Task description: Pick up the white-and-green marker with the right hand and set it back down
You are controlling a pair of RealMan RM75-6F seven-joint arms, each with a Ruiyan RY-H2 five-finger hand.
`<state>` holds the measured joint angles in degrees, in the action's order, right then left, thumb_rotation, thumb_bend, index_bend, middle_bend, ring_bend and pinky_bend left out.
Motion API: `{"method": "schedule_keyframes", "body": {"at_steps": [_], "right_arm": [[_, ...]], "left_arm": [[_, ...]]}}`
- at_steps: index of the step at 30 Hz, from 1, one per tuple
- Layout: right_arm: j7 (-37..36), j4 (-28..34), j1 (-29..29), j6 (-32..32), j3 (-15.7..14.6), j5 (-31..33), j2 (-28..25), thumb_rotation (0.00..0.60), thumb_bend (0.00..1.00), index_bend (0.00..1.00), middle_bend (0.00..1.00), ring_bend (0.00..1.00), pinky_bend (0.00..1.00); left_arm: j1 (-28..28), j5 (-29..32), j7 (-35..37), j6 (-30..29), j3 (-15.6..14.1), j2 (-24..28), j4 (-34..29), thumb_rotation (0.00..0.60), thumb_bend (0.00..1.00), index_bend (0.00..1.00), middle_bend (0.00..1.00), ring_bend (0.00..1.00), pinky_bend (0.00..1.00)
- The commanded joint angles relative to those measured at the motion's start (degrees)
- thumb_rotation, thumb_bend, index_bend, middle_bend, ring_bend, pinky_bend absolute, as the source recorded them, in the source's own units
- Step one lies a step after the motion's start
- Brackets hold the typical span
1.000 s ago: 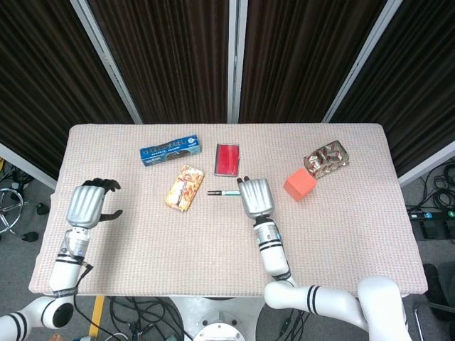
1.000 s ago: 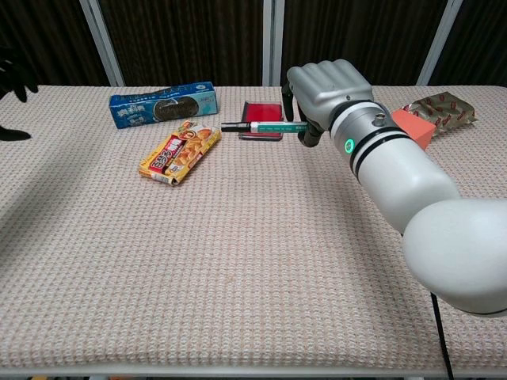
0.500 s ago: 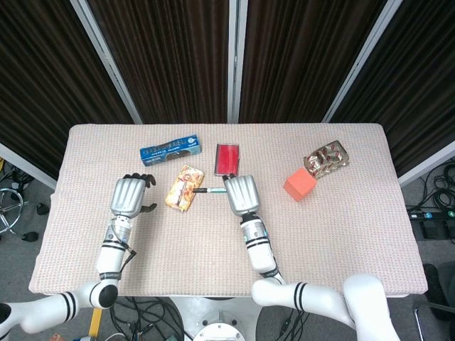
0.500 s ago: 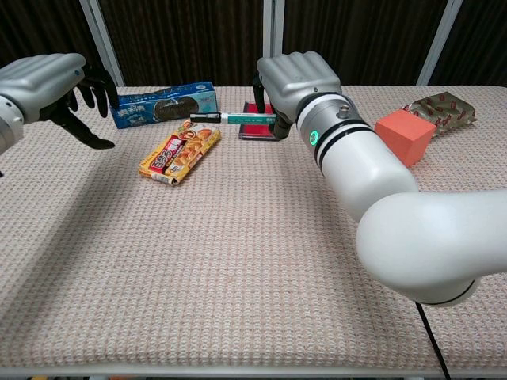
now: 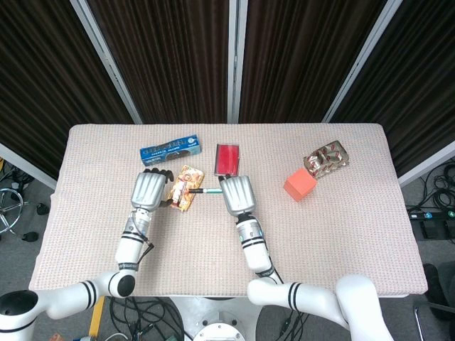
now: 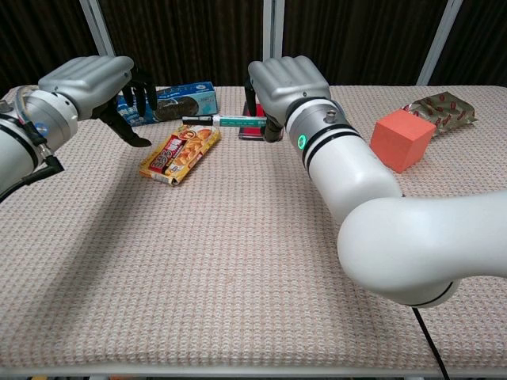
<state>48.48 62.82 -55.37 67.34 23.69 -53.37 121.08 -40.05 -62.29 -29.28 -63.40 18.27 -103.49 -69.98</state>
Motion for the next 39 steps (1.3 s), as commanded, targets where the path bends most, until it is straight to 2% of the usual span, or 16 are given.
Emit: {"method": "schedule_keyframes", "body": {"at_steps": [1, 17, 34, 39], "right_arm": [[-0.3, -0.7, -0.3, -0.3, 0.1, 0.1, 0.6, 0.6, 0.33, 0.66, 0.63, 0.85, 0.9], [-0.8, -5.6, -2.8, -1.7, 1.9, 0.4, 3.5, 0.6, 0.33, 0.66, 0.63, 0.85, 0.9], [-2.3, -8.9, -5.3, -2.7, 3.8, 0.2, 6.0, 0.6, 0.33, 0.66, 0.63, 0.85, 0.9], [-2.3, -9.1, -5.4, -2.8, 3.9, 0.3, 6.1, 0.6, 0.33, 0.66, 0.63, 0.85, 0.9]], "left_arm": [[-1.3, 0.5, -1.9, 0.7, -0.2, -0.7, 0.7, 0.6, 0.11, 0.46, 0.49, 0.4, 0.43], [-3.1, 3.7, -5.0, -1.2, 0.9, -1.0, -2.7, 0.6, 0.16, 0.52, 0.55, 0.46, 0.49], [-3.6, 5.6, -4.8, -1.5, 0.2, -0.9, -2.9, 0.6, 0.16, 0.53, 0.56, 0.47, 0.5], [-3.6, 5.6, -4.3, -1.7, 0.0, -0.9, -2.7, 0.6, 0.19, 0.55, 0.58, 0.5, 0.52]]}}
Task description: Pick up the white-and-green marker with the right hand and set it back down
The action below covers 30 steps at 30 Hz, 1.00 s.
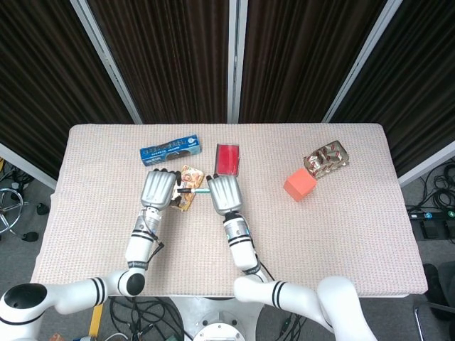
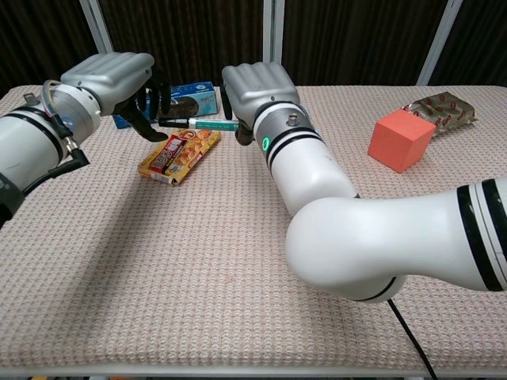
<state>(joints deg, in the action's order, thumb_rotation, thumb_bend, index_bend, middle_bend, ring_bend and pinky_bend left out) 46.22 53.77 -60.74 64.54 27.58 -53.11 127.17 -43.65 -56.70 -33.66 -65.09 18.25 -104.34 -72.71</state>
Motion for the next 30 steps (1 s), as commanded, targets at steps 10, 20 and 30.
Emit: {"method": "schedule_keyframes", "body": {"at_steps": [10, 20, 30], "right_arm": [[0.1, -0.2, -0.9, -0.3, 0.7, 0.2, 0.5, 0.6, 0.33, 0.66, 0.63, 0.85, 0.9], [0.2, -0.5, -1.4, -0.3, 1.0, 0.3, 0.8, 0.6, 0.33, 0.66, 0.63, 0.85, 0.9], [0.8, -0.7, -1.4, -0.3, 0.8, 0.5, 0.9, 0.6, 0.33, 0.66, 0.63, 0.85, 0.9]], "left_arm": [[0.0, 0.3, 1.1, 0.1, -0.3, 0.3, -0.3, 0.6, 0.22, 0.57, 0.59, 0.51, 0.54], [-0.1, 0.7, 2.0, 0.4, -0.5, 0.4, -0.5, 0.6, 0.28, 0.6, 0.63, 0.54, 0.56], [0.0, 1.3, 1.9, 0.3, -0.7, 0.9, -1.4, 0.6, 0.36, 0.64, 0.66, 0.58, 0.59]]}}
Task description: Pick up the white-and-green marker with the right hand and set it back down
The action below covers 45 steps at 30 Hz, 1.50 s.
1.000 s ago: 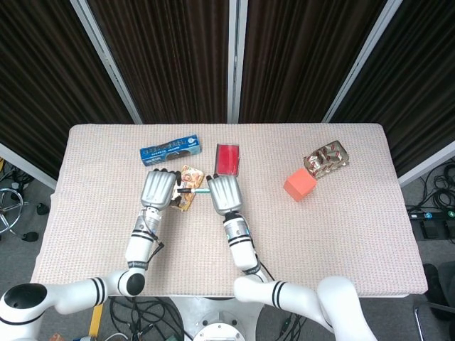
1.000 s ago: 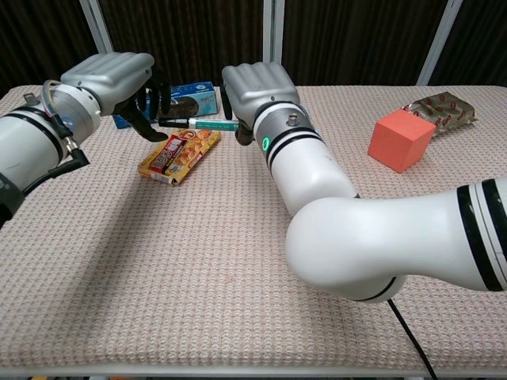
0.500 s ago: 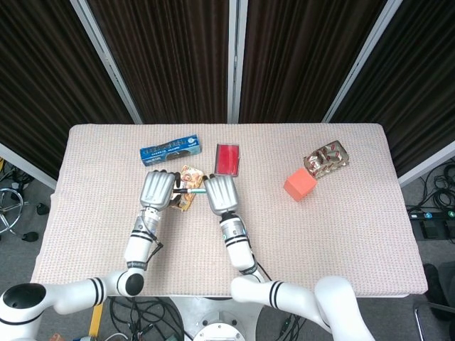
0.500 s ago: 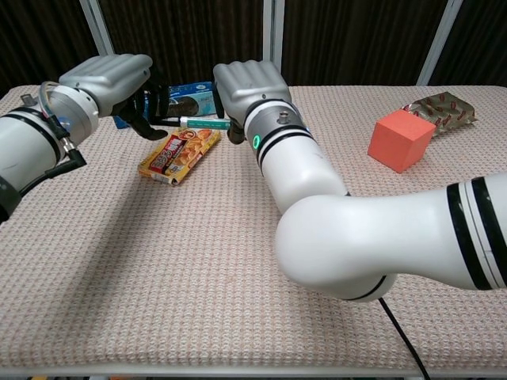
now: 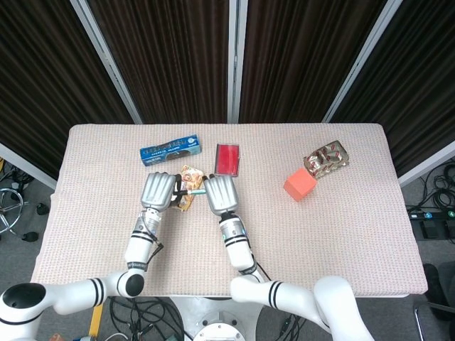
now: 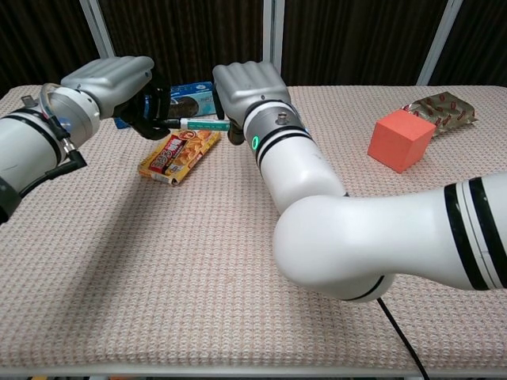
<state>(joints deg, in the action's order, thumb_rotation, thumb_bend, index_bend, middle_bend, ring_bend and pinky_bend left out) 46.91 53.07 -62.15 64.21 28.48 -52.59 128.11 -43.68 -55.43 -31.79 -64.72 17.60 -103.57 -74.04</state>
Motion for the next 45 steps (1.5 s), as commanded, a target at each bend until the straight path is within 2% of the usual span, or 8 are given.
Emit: {"method": "schedule_keyframes", "body": {"at_steps": [1, 11, 19, 25, 28, 31, 34, 45], "right_arm": [[0.2, 0.0, 0.2, 0.1, -0.2, 0.0, -0.1, 0.6, 0.33, 0.66, 0.63, 0.85, 0.9], [0.5, 6.4, 6.2, 4.5, -4.6, -2.4, -5.1, 0.6, 0.33, 0.67, 0.64, 0.85, 0.9], [1.8, 18.8, 16.0, 6.0, -12.1, -1.4, -14.4, 0.6, 0.33, 0.67, 0.64, 0.85, 0.9], [0.6, 19.8, 18.8, 3.7, -14.9, -0.1, -16.8, 0.6, 0.32, 0.67, 0.62, 0.85, 0.9], [0.2, 20.1, 19.2, 1.8, -15.5, 0.9, -17.4, 0.6, 0.2, 0.61, 0.58, 0.83, 0.9], [0.7, 21.2, 19.3, 0.6, -15.5, 2.0, -18.1, 0.6, 0.03, 0.39, 0.47, 0.69, 0.89], [0.6, 22.6, 19.6, 1.0, -15.2, 2.2, -18.9, 0.6, 0.0, 0.23, 0.36, 0.51, 0.83], [-6.0, 39.3, 27.2, 14.6, -16.7, -8.1, -29.5, 0.6, 0.0, 0.17, 0.28, 0.26, 0.63]], "left_arm": [[0.2, 0.0, 0.2, -0.1, -0.1, 0.3, -0.2, 0.6, 0.36, 0.64, 0.66, 0.58, 0.59], [1.6, 3.1, 3.2, 0.7, 1.1, 1.4, 1.1, 0.6, 0.37, 0.65, 0.67, 0.59, 0.6], [9.1, 1.6, 6.3, -3.7, -5.1, 4.3, -5.7, 0.6, 0.37, 0.65, 0.67, 0.59, 0.6], [11.6, 2.3, 7.8, -3.3, -7.1, 3.6, -5.6, 0.6, 0.36, 0.63, 0.65, 0.57, 0.58], [12.0, 1.1, 9.6, -1.9, -7.8, 4.1, -5.7, 0.6, 0.26, 0.54, 0.56, 0.48, 0.52], [12.1, -0.8, 11.3, -1.6, -7.9, 4.6, -5.5, 0.6, 0.16, 0.43, 0.47, 0.39, 0.42], [12.2, -2.1, 11.8, -1.9, -7.7, 5.2, -5.9, 0.6, 0.12, 0.36, 0.41, 0.33, 0.36], [16.1, -9.1, 6.2, -13.9, -8.4, 11.8, -12.4, 0.6, 0.07, 0.36, 0.37, 0.3, 0.33]]}}
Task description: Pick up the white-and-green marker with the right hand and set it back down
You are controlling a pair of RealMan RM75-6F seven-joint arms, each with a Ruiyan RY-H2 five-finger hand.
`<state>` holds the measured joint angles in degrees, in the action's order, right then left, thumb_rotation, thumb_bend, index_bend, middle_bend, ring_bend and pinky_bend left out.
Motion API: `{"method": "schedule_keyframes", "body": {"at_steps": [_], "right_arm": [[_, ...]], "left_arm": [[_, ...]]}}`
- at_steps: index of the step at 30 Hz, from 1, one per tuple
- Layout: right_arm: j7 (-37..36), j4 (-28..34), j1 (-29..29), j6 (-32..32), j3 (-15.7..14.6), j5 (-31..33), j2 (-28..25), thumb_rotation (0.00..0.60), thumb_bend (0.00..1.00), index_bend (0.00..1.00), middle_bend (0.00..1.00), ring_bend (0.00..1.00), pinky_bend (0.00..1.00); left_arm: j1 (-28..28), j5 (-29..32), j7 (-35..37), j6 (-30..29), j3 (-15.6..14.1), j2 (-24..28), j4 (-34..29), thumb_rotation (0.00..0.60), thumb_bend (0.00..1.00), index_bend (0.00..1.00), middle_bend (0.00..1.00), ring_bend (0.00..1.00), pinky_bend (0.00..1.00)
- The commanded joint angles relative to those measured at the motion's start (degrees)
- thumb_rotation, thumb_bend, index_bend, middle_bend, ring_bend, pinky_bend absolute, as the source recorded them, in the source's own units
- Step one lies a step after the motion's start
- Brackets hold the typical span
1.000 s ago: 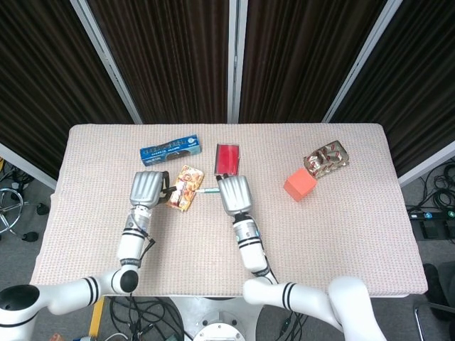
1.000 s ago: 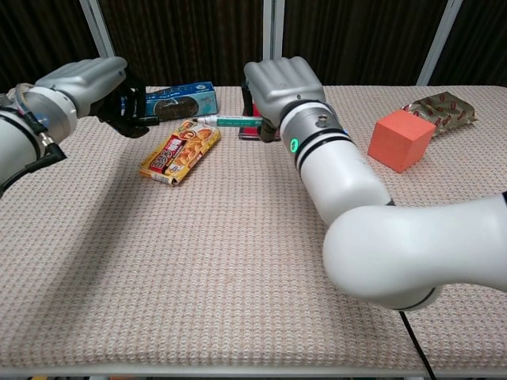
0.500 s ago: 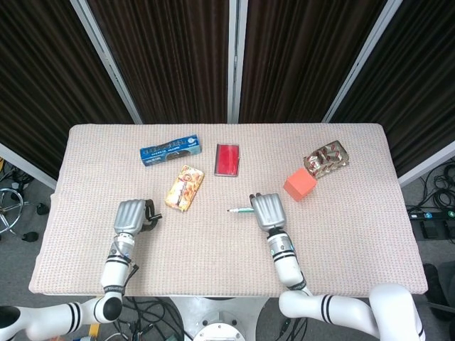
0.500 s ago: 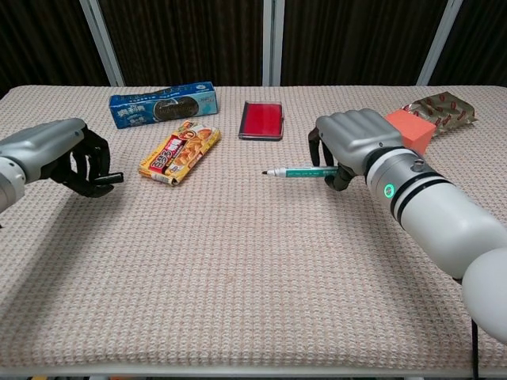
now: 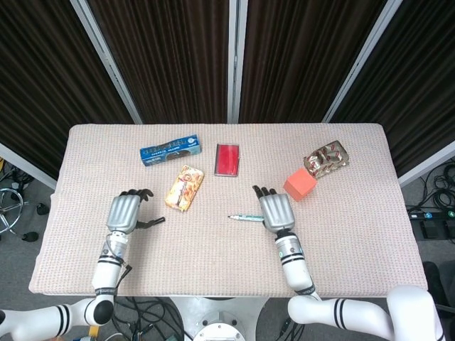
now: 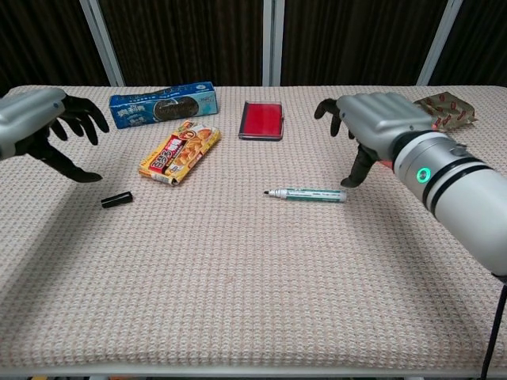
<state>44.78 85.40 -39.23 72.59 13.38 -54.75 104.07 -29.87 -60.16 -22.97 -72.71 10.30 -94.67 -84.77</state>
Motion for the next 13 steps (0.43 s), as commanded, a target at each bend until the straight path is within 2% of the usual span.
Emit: {"method": "schedule_keyframes", "body": {"at_steps": [1, 4, 7, 10, 13], "right_arm": [[-5.5, 9.5, 5.9, 7.7, -2.9, -8.3, -8.1, 0.6, 0.0, 0.16, 0.26, 0.23, 0.59], [-9.1, 13.8, 10.1, 11.1, -6.8, -13.7, -14.8, 0.6, 0.0, 0.1, 0.17, 0.09, 0.37], [-12.9, 15.3, 14.2, 13.6, -11.0, -17.7, -19.6, 0.6, 0.0, 0.06, 0.09, 0.0, 0.2], [-17.9, 13.6, 18.7, 17.6, -14.3, -21.5, -20.3, 0.6, 0.0, 0.06, 0.09, 0.0, 0.14], [-21.8, 10.8, 22.9, 21.4, -16.1, -23.5, -19.1, 0.6, 0.0, 0.06, 0.08, 0.0, 0.12]], "left_arm": [[3.3, -6.1, -3.1, -7.9, -2.0, 4.0, -1.7, 0.6, 0.06, 0.36, 0.35, 0.3, 0.33], [6.2, -9.6, -2.5, -11.2, -4.7, 7.1, -1.5, 0.6, 0.05, 0.35, 0.3, 0.26, 0.29], [9.3, -13.3, -1.1, -13.5, -8.3, 9.5, -0.1, 0.6, 0.05, 0.33, 0.26, 0.19, 0.25], [12.6, -15.2, 0.9, -14.9, -11.6, 10.7, 0.5, 0.6, 0.05, 0.32, 0.26, 0.18, 0.24], [15.6, -17.0, 2.6, -16.6, -14.1, 11.4, 1.0, 0.6, 0.05, 0.32, 0.26, 0.18, 0.24]]}}
